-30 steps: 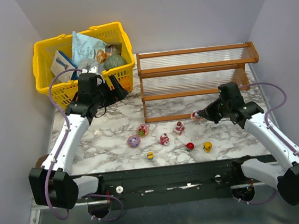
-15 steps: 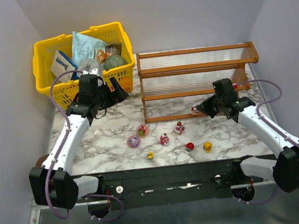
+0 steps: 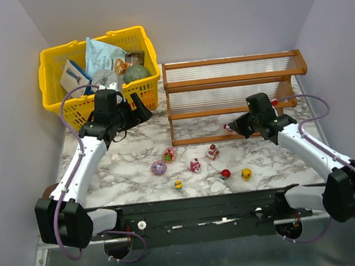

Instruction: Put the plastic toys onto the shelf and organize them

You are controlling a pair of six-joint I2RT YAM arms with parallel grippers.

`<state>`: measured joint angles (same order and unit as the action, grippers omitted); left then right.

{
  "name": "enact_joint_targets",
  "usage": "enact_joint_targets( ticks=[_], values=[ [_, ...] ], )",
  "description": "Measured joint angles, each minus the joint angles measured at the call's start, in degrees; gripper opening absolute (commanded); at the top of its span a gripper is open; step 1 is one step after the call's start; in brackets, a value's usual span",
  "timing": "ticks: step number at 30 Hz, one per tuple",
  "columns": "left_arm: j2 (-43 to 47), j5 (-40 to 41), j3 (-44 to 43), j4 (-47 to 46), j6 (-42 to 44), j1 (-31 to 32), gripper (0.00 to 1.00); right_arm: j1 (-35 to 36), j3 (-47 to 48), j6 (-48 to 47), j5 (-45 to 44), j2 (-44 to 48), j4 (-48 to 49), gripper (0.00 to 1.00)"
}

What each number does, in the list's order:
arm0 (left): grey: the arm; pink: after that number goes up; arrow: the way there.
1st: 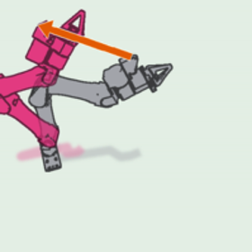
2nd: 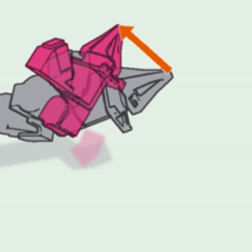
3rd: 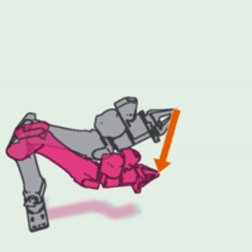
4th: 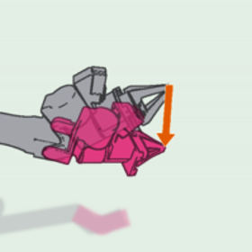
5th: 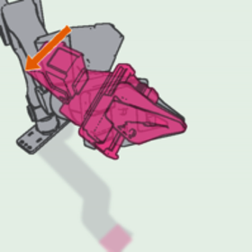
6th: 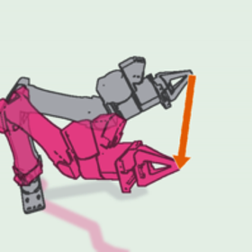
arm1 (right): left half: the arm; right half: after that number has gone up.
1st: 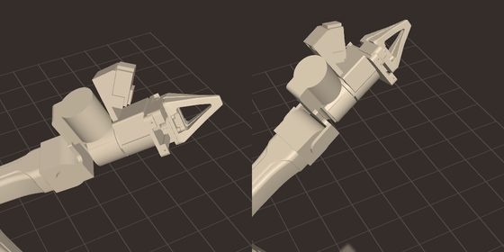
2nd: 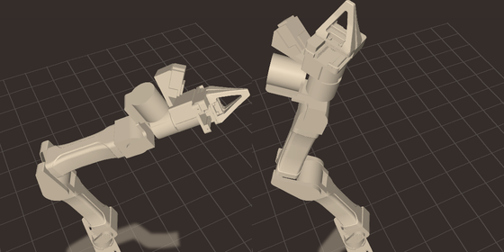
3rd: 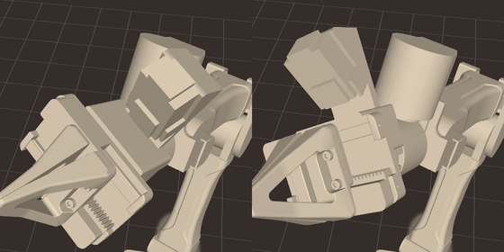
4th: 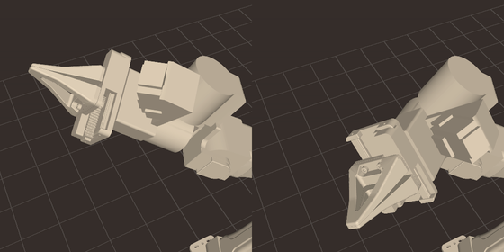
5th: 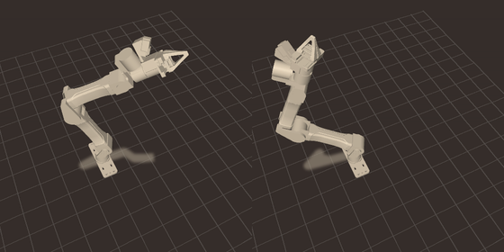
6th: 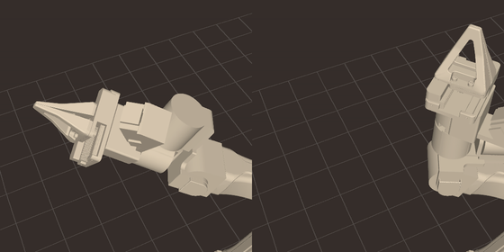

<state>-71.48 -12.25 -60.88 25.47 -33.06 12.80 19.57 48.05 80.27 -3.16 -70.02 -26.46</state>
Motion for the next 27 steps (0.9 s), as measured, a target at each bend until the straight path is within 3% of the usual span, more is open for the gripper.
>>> enact_joint_targets(
  ticks=[14, 17, 21, 27],
  values=[
    [0.0, 0.0, 0.0, 0.0, 0.1, 0.0, 0.99, 0.3, 1.7, 0.7, -0.1, -3.0, 0.5, 0.09],
    [0.0, 0.0, 0.0, 0.0, 0.2, 0.0, 0.99, 0.3, 2.2, 0.7, -0.1, -3.5, 0.5, 0.16],
    [0.0, 0.0, 0.0, 0.1, 0.3, 0.0, 0.99, 0.3, 2.2, 0.7, -0.2, -3.5, 0.4, 0.34],
    [0.0, 0.0, 0.0, 0.3, 0.3, 0.0, 0.99, 0.3, 2.4, 0.7, -0.3, -3.5, 0.3, 0.47]
  ],
)
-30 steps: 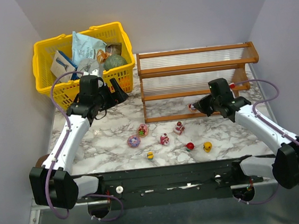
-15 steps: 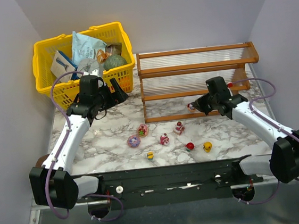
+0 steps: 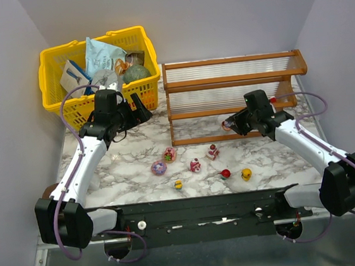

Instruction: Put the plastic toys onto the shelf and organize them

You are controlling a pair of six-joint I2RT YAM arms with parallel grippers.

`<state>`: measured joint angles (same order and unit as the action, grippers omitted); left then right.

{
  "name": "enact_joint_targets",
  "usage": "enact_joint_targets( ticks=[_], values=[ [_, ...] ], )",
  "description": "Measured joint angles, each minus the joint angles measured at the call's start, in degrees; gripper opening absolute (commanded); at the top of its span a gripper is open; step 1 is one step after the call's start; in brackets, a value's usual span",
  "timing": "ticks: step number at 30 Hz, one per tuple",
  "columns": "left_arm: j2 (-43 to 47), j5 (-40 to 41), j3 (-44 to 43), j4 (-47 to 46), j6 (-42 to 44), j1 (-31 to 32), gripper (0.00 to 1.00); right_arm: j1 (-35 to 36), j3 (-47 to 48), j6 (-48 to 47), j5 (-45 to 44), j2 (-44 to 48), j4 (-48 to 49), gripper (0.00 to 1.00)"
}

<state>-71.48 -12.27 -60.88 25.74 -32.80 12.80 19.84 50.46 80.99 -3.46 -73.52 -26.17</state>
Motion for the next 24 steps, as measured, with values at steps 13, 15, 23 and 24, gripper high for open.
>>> enact_joint_targets(
  ticks=[13, 15, 23, 24],
  values=[
    [0.0, 0.0, 0.0, 0.3, 0.4, 0.0, 0.99, 0.0, 1.8, -0.9, -0.1, 0.6, -0.4, 0.54],
    [0.0, 0.0, 0.0, 0.3, 0.4, 0.0, 0.99, 0.0, 1.8, -1.3, -0.1, 1.3, -0.5, 0.56],
    [0.6, 0.1, 0.0, 0.8, 0.4, 0.0, 0.99, 0.1, 1.8, -4.5, 1.9, 6.5, -0.5, 0.57],
    [0.7, 0.1, 0.0, 0.9, 0.4, 0.0, 0.99, 0.3, 1.7, -5.0, 2.5, 7.1, -0.5, 0.57]
  ],
)
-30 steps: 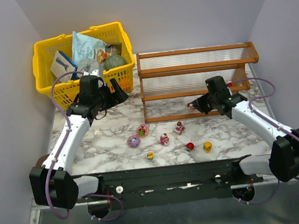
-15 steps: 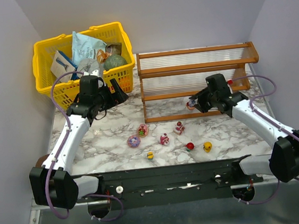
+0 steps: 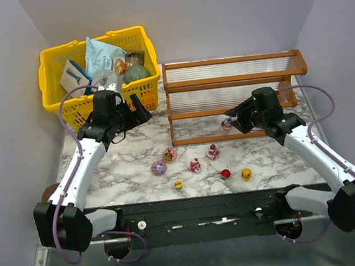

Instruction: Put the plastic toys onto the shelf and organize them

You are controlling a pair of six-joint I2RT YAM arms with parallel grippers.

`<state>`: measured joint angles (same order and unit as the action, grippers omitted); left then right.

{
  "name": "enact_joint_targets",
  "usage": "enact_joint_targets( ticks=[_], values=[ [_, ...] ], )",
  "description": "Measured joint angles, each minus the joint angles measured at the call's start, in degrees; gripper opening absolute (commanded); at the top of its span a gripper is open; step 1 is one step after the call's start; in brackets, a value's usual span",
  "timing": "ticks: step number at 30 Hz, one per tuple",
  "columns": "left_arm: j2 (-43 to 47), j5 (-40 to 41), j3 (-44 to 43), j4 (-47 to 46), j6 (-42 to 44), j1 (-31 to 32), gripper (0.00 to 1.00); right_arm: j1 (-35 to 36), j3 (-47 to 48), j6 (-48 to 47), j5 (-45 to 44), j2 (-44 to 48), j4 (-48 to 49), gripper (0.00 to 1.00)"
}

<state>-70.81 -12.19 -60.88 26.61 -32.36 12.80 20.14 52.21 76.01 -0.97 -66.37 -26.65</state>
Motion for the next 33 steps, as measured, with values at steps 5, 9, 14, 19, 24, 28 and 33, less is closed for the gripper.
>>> enact_joint_targets(
  ticks=[5, 9, 14, 19, 24, 28, 33],
  values=[
    [3.3, 0.0, 1.3, 2.1, -0.1, 0.0, 0.99, 2.2, -0.1, -3.3, 2.0, 2.0, 0.0, 0.59],
    [7.3, 0.6, 5.3, 3.3, -1.1, 0.0, 0.99, 7.1, -0.2, -4.1, 2.2, 2.0, 0.0, 0.6],
    [12.2, 1.5, 10.8, 5.6, -2.8, 0.0, 0.99, 18.8, 1.2, -2.1, 1.6, -0.4, -0.2, 0.6],
    [16.3, 3.0, 14.4, 8.0, -4.4, 0.0, 0.99, 29.7, 9.2, 0.6, 1.0, -8.8, 0.2, 0.6],
    [19.7, 7.0, 14.2, 12.9, -5.3, 0.0, 0.99, 38.8, 15.5, 5.8, 0.8, -18.8, 0.6, 0.62],
    [24.6, 12.0, 12.7, 16.7, -5.3, 0.0, 0.99, 43.0, 16.4, 11.7, 0.9, -25.3, 0.6, 0.63],
    [28.6, 17.1, 9.6, 19.9, -5.3, 0.1, 0.99, 44.7, 17.5, 17.9, 0.9, -31.4, 0.4, 0.61]
  ],
)
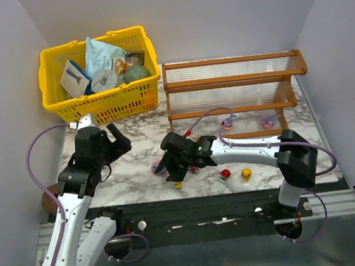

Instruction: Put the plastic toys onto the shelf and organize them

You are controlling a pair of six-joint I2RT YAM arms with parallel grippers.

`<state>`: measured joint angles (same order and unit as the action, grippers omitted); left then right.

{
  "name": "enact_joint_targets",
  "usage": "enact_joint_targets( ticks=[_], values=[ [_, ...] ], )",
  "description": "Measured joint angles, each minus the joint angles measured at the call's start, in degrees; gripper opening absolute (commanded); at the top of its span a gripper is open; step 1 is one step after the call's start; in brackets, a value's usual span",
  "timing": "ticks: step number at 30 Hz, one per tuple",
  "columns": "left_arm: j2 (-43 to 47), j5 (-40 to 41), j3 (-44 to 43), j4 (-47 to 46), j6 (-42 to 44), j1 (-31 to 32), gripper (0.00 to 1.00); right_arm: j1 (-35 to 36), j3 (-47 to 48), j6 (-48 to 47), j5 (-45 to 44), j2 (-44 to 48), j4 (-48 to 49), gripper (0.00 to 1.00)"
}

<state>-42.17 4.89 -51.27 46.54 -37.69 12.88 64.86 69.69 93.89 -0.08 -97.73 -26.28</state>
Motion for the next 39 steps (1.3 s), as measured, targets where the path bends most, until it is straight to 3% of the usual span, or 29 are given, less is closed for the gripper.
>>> enact_joint_targets(
  ticks=[11, 15, 16, 18, 21, 31, 39],
  values=[
    [1.9, 2.2, -0.5, 3.2, -0.1, 0.9, 0.99, 0.1, 4.4, 5.9, -0.3, -8.4, 1.1, 0.52],
    [2.3, 2.5, -0.8, 3.5, -0.1, 1.4, 0.99, 0.1, 4.5, 6.8, -0.5, -9.6, 1.1, 0.38],
    [2.3, 2.6, -0.8, 3.5, -0.1, 1.5, 0.99, 0.1, 4.5, 6.9, -0.5, -9.7, 1.1, 0.26],
    [2.4, 2.7, -0.8, 3.7, 0.0, 1.5, 0.99, 0.1, 4.5, 7.2, -0.5, -9.8, 1.2, 0.11],
    [2.4, 2.8, -0.8, 3.8, 0.0, 1.8, 0.99, 0.1, 4.2, 6.6, -0.5, -9.8, 1.4, 0.01],
    [2.8, 2.3, -1.4, 3.5, 0.5, 1.8, 0.99, -0.2, 4.1, -5.2, 0.7, -7.3, 0.9, 0.01],
    [4.8, -10.0, -2.3, 0.2, 4.8, 1.8, 0.99, -0.5, 4.6, -25.2, -5.0, 6.5, -4.5, 0.01]
  ],
)
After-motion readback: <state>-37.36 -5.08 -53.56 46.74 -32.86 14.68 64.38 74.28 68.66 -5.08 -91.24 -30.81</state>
